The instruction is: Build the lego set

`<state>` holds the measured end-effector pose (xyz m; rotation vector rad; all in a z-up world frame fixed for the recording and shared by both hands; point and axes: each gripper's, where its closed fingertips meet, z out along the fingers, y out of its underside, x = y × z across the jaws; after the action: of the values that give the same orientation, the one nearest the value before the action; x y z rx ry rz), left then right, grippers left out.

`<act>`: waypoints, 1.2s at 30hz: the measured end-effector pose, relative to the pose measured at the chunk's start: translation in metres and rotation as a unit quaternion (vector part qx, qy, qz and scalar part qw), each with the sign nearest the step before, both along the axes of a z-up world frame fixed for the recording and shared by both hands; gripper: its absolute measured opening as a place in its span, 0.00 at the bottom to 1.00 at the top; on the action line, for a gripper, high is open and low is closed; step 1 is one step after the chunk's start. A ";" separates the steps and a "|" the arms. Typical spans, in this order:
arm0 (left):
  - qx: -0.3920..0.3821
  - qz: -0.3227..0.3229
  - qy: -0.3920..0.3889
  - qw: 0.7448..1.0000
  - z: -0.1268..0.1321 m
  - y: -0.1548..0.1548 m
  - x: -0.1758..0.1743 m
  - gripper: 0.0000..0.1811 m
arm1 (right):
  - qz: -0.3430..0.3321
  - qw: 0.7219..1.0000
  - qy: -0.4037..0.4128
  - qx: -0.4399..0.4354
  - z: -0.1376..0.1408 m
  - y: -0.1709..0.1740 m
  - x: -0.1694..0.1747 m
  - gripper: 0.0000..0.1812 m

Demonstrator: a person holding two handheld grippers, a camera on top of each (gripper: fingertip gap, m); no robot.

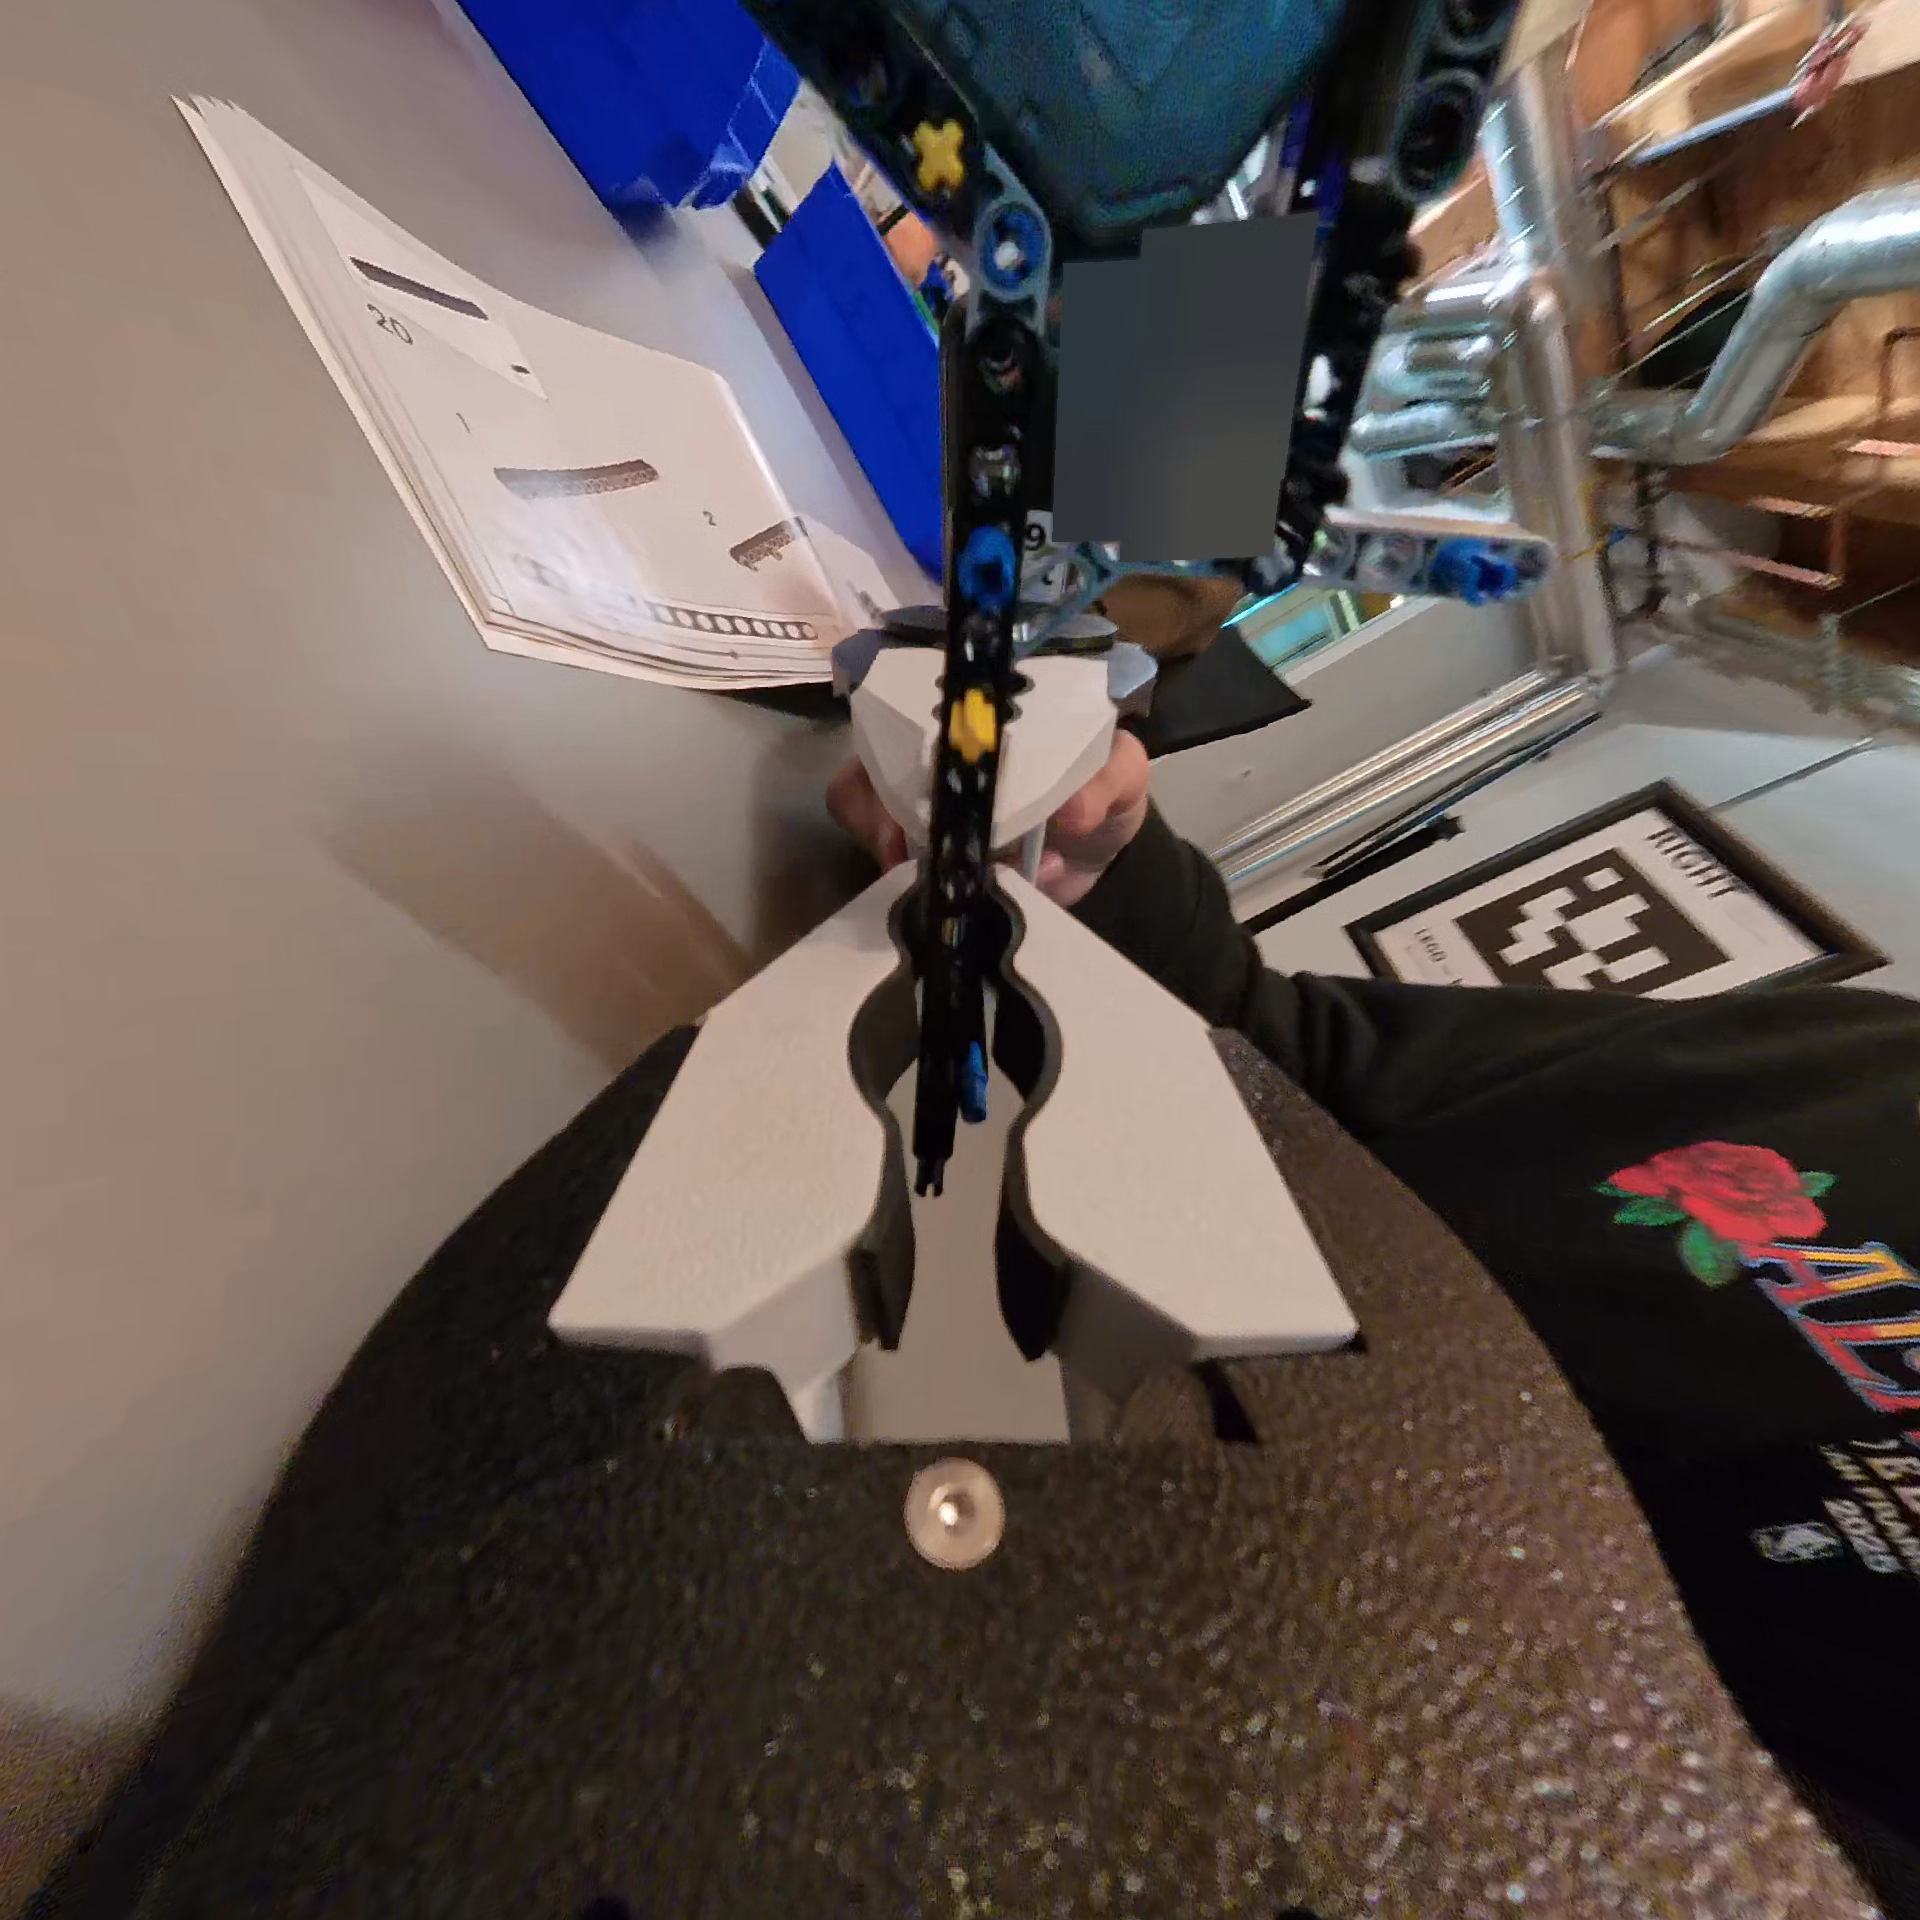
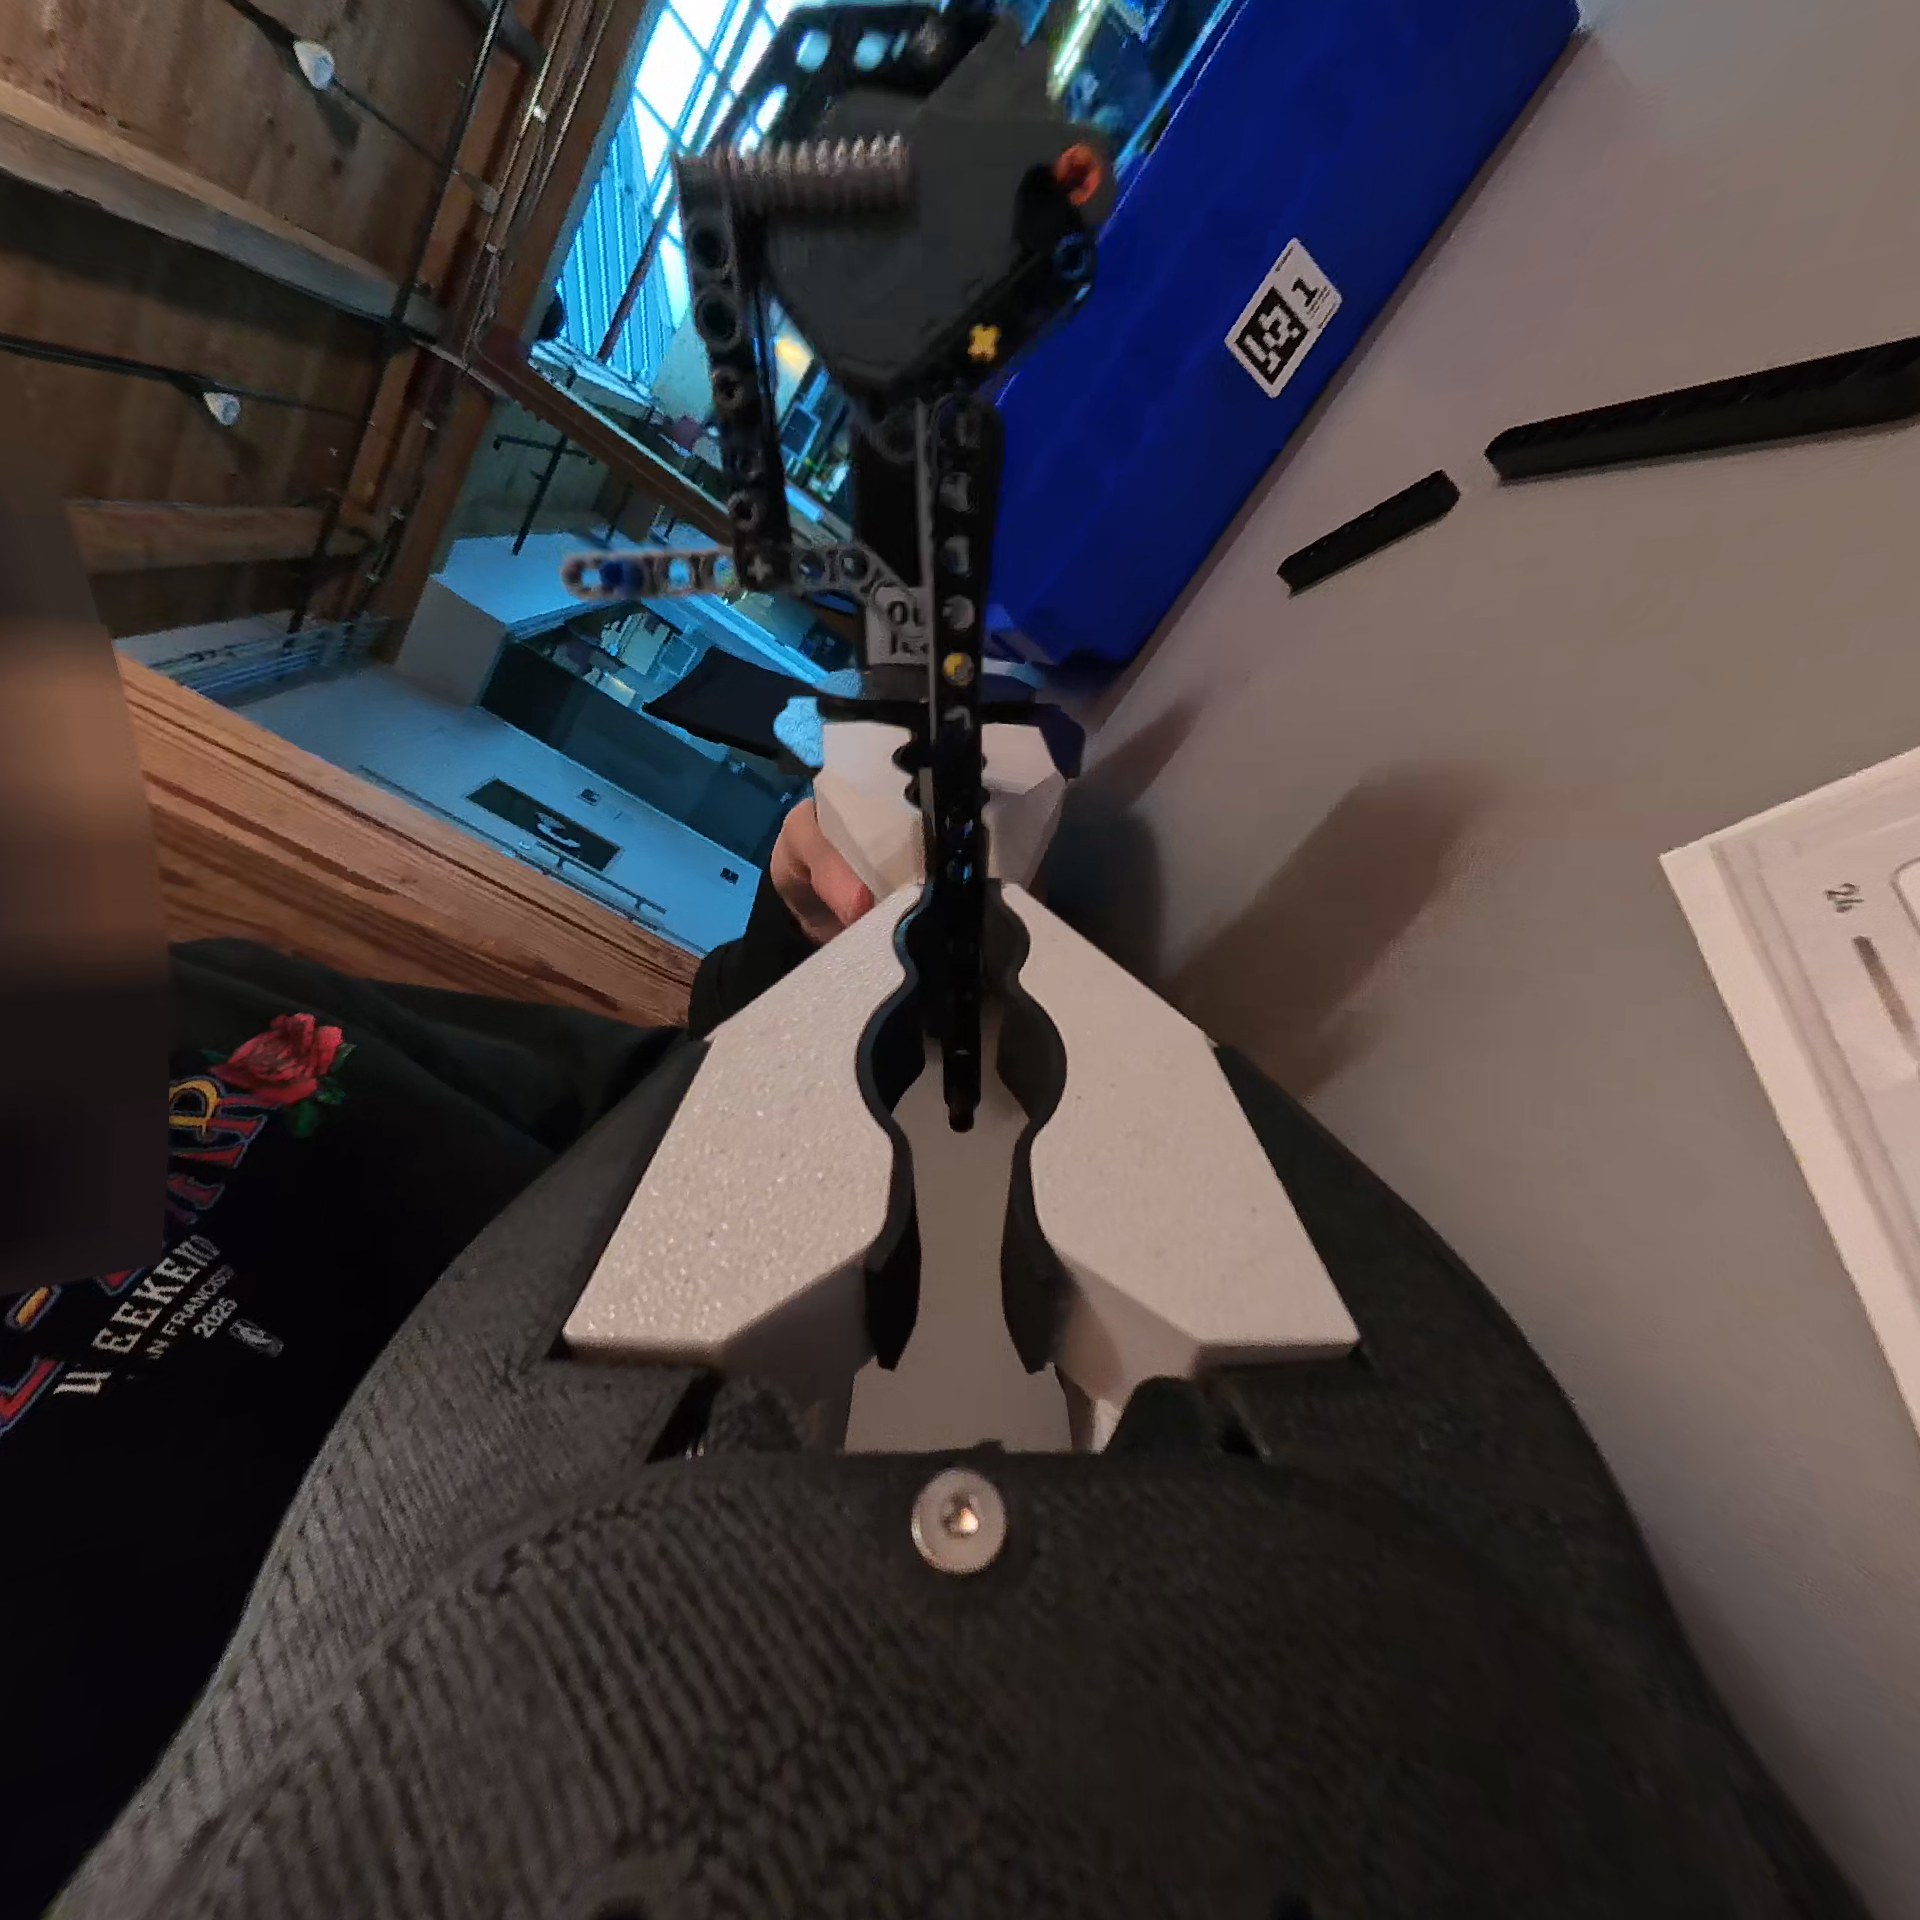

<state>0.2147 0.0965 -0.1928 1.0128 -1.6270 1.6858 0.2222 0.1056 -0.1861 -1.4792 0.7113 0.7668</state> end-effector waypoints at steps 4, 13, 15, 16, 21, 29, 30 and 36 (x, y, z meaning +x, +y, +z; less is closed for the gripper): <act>0.027 -0.024 -0.014 0.999 -0.006 -0.014 -0.008 0.03 | -0.002 1.000 -0.001 0.008 0.003 0.001 0.003 0.03; 0.029 -0.048 -0.009 0.998 -0.008 -0.009 -0.013 0.02 | 0.040 0.999 0.000 0.000 0.000 0.001 -0.006 0.03; 0.056 -0.062 -0.010 0.996 -0.015 -0.008 -0.018 0.02 | 0.065 0.997 -0.023 -0.028 -0.007 0.000 -0.012 0.03; 0.070 -0.070 -0.010 0.995 -0.019 -0.007 -0.020 0.02 | 0.077 0.995 -0.038 -0.041 -0.010 0.000 -0.015 0.03; 0.069 -0.069 -0.002 0.995 -0.020 -0.007 -0.020 0.02 | 0.103 0.993 -0.056 -0.034 -0.008 0.000 -0.022 0.02; 0.059 -0.087 0.006 0.994 -0.018 -0.007 -0.026 0.02 | 0.107 0.992 -0.061 -0.035 -0.008 0.000 -0.024 0.03; 0.055 -0.088 0.007 0.995 -0.017 -0.006 -0.027 0.02 | 0.104 0.992 -0.058 -0.033 -0.008 0.000 -0.022 0.03; 0.063 -0.087 0.004 0.994 -0.019 -0.008 -0.027 0.02 | 0.087 0.994 -0.057 -0.041 -0.010 0.000 -0.017 0.03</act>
<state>0.1876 0.0883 -0.2121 0.9057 -1.7795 1.4780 0.2051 0.1060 -0.1959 -1.6628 0.5374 0.7860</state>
